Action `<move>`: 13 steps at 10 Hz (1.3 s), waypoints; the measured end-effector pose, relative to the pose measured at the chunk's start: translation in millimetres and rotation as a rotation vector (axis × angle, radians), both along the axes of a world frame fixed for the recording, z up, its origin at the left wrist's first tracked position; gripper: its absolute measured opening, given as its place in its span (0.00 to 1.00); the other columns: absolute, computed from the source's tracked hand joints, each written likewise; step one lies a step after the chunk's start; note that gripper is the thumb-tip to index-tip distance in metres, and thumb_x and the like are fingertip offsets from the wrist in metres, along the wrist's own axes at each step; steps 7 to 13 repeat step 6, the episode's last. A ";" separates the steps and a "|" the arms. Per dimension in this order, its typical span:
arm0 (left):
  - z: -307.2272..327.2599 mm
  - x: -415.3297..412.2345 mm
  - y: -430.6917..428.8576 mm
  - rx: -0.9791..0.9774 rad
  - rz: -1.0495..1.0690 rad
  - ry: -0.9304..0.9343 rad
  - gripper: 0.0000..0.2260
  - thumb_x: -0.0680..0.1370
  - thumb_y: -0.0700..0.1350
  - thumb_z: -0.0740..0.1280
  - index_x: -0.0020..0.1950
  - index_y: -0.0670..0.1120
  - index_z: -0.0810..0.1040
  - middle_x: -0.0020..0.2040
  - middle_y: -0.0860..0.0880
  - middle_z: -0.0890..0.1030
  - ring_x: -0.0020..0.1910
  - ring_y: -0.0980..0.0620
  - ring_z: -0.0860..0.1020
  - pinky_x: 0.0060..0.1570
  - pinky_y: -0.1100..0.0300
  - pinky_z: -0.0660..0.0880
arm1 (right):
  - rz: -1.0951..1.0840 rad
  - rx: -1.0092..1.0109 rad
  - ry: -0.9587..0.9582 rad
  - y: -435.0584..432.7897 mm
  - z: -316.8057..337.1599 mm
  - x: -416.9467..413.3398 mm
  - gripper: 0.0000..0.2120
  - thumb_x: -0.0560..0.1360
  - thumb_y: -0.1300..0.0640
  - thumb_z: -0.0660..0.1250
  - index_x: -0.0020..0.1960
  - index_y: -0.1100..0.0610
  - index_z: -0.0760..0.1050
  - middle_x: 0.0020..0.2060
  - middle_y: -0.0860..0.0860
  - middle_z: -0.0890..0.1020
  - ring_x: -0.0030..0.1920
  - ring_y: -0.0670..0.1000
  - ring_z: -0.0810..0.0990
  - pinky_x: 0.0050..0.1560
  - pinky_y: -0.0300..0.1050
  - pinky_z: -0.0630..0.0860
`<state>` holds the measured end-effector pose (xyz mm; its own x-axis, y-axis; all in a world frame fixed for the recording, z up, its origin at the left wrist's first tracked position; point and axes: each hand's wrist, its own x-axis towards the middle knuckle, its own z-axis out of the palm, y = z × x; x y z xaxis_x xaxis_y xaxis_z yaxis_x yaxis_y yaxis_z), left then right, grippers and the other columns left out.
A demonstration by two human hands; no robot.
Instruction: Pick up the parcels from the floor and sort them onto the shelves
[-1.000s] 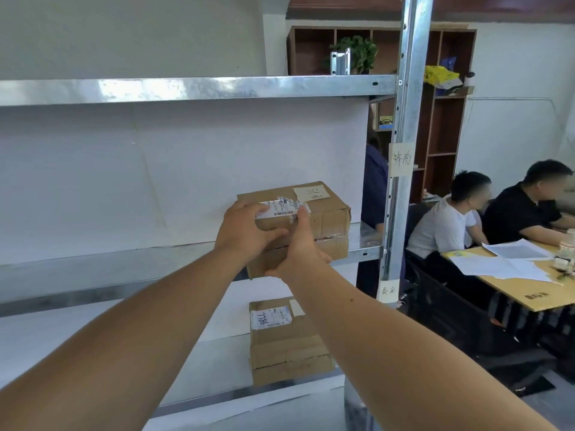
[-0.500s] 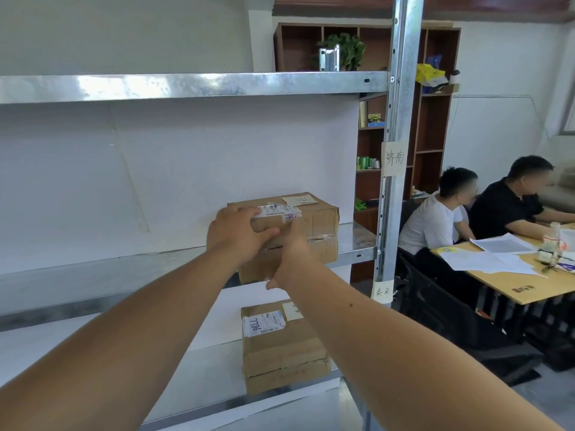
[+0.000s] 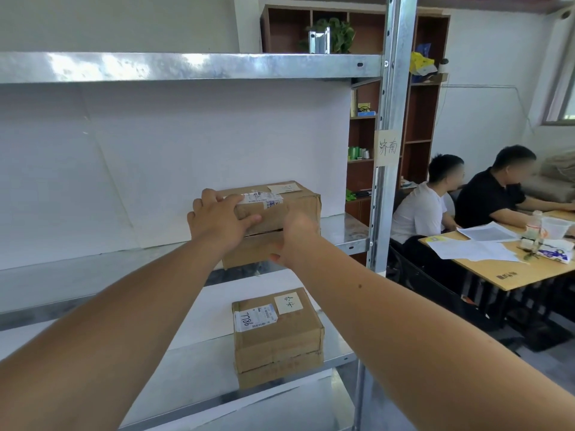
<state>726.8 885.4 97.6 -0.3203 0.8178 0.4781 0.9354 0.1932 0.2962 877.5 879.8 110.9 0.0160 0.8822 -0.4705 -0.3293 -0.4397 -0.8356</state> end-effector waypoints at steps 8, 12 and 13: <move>-15.0 -10.9 -37.4 0.093 0.118 0.190 0.39 0.76 0.77 0.54 0.82 0.59 0.54 0.80 0.44 0.60 0.75 0.38 0.65 0.70 0.40 0.66 | 0.087 0.338 -0.309 1.4 -28.3 18.4 0.27 0.80 0.48 0.66 0.77 0.48 0.64 0.50 0.48 0.76 0.47 0.52 0.77 0.45 0.52 0.80; -15.0 -10.9 -37.4 0.093 0.118 0.190 0.39 0.76 0.77 0.54 0.82 0.59 0.54 0.80 0.44 0.60 0.75 0.38 0.65 0.70 0.40 0.66 | 0.087 0.338 -0.309 1.4 -28.3 18.4 0.27 0.80 0.48 0.66 0.77 0.48 0.64 0.50 0.48 0.76 0.47 0.52 0.77 0.45 0.52 0.80; -15.0 -10.9 -37.4 0.093 0.118 0.190 0.39 0.76 0.77 0.54 0.82 0.59 0.54 0.80 0.44 0.60 0.75 0.38 0.65 0.70 0.40 0.66 | 0.087 0.338 -0.309 1.4 -28.3 18.4 0.27 0.80 0.48 0.66 0.77 0.48 0.64 0.50 0.48 0.76 0.47 0.52 0.77 0.45 0.52 0.80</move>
